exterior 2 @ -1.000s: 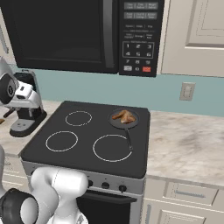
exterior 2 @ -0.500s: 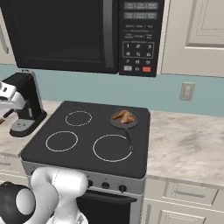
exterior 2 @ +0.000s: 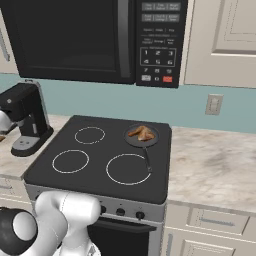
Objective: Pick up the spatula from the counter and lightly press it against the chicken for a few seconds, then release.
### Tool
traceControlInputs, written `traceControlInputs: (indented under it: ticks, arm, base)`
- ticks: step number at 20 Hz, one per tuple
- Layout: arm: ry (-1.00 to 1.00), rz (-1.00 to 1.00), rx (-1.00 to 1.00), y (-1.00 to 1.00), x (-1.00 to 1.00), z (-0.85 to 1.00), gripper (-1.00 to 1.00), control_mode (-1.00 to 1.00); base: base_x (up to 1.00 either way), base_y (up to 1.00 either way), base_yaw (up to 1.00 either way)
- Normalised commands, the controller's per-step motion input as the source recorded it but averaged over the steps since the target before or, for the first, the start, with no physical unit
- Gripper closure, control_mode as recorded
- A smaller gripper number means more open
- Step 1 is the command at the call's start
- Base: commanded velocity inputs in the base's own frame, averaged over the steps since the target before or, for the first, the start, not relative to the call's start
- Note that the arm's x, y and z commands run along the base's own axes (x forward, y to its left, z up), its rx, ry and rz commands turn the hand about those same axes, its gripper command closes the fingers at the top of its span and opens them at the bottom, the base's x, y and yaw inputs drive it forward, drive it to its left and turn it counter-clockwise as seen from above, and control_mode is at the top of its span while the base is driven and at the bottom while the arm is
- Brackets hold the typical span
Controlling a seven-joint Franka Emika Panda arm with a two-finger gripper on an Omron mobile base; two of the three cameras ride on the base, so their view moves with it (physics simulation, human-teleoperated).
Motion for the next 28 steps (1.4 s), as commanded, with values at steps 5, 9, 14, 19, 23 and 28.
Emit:
traceControlInputs:
  ticks: [5,9,14,19,23,28]
  arm:
    - [0.00,0.00,0.03,0.41,-0.25,-0.15,-1.00,-1.00]
    - [0.00,0.00,0.04,0.35,-0.12,-0.07,-1.00,-1.00]
    - [0.00,0.00,0.01,0.41,-0.04,-0.10,-1.00,-1.00]
    - [0.00,0.00,0.00,0.43,-0.01,-0.11,-1.00,-1.00]
    - [0.00,0.00,0.00,0.38,0.00,-0.04,-1.00,-1.00]
    - [-0.02,0.00,0.01,0.27,0.00,-0.10,-1.00,-1.00]
  base:
    - [0.00,0.00,0.00]
    - [0.00,0.00,0.00]
    - [0.00,0.00,0.00]
    - [0.00,0.00,0.00]
    - [0.00,0.00,0.00]
    - [0.00,0.00,0.00]
